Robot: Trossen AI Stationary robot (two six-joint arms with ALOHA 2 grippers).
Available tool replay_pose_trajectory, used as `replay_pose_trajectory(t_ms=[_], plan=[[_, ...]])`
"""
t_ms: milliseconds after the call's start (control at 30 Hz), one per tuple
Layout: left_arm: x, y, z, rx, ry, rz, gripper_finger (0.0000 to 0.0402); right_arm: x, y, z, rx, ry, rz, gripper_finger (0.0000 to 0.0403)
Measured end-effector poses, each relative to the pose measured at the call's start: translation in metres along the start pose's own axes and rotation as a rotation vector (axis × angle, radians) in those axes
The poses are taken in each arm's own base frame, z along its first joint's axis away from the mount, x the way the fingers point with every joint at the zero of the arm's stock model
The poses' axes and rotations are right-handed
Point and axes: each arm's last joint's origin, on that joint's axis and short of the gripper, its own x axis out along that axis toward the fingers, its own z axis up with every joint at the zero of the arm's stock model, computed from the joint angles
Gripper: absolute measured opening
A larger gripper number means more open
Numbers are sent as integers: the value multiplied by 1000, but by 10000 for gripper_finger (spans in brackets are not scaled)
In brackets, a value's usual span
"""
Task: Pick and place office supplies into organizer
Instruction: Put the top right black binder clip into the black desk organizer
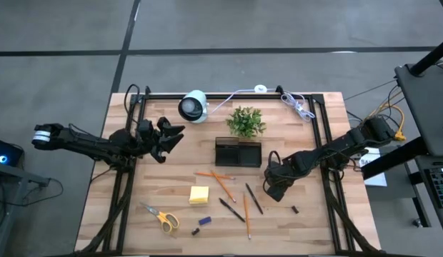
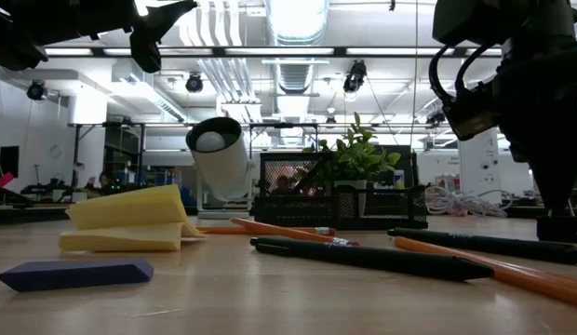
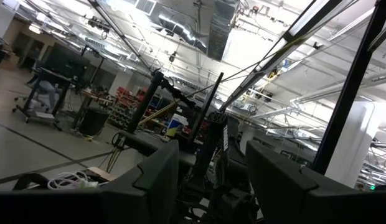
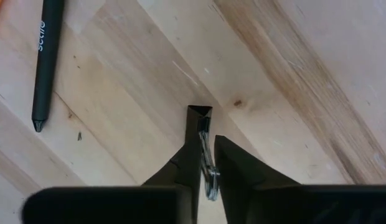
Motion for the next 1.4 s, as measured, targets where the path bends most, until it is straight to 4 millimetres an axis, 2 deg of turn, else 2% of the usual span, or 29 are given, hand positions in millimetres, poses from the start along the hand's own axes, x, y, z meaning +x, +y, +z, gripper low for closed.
replay_pose_trajectory(t_ms=[133, 567, 1067, 1400], plan=[[0, 0, 0, 0, 0, 0, 171, 0, 0, 0, 0, 2, 1, 11], [0, 0, 0, 0, 0, 0, 171, -5, 6, 2, 0, 11, 40, 9], [0, 0, 0, 0, -1, 4, 171, -50, 38, 29, -82, -284, 82, 9], [0, 0, 0, 2, -1, 6, 171, -76, 46, 58, -168, -456, 127, 9]])
